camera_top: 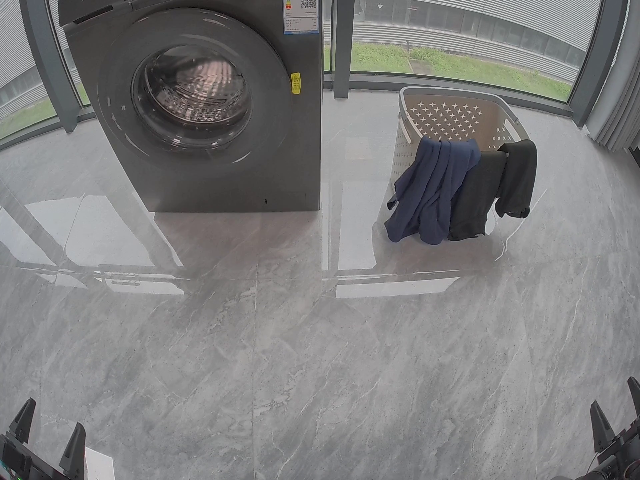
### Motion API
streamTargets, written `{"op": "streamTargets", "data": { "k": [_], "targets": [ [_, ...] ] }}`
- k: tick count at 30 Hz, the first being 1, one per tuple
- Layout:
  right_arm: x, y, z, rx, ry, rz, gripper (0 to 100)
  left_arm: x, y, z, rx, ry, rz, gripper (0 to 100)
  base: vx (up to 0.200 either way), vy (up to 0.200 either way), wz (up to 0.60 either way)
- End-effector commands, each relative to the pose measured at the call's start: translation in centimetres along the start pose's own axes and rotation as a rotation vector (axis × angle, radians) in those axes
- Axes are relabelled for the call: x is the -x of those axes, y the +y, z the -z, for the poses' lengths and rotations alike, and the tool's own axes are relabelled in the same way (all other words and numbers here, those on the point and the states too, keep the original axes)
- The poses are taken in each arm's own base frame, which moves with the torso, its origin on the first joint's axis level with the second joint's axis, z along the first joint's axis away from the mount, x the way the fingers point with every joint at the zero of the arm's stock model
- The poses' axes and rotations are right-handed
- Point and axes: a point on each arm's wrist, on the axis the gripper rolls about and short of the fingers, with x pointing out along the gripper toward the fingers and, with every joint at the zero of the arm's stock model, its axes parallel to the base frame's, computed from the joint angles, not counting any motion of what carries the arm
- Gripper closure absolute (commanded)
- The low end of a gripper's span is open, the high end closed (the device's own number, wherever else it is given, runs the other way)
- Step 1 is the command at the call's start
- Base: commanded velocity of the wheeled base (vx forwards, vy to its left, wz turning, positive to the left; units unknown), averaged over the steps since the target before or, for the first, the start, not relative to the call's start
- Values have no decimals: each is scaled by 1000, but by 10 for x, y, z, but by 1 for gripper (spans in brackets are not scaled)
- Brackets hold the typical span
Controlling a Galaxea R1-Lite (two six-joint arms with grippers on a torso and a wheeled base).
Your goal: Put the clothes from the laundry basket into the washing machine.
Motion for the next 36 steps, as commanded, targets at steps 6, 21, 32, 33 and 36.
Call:
{"op": "streamTargets", "data": {
  "k": [6,21,32,33,36],
  "targets": [
    [0,0,5,0,0,-1,0,0,0,5,0,3,-1,0,200,0,0],
    [0,0,5,0,2,-1,0,0,0,5,0,1,-2,0,0,-40,0],
    [0,0,5,0,2,-1,0,0,0,5,0,1,-2,0,0,-200,0],
    [0,0,5,0,0,-1,0,0,0,5,0,3,-2,0,0,-200,0],
    [0,0,5,0,2,-1,0,0,0,5,0,3,-2,0,0,-200,0]
  ]
}}
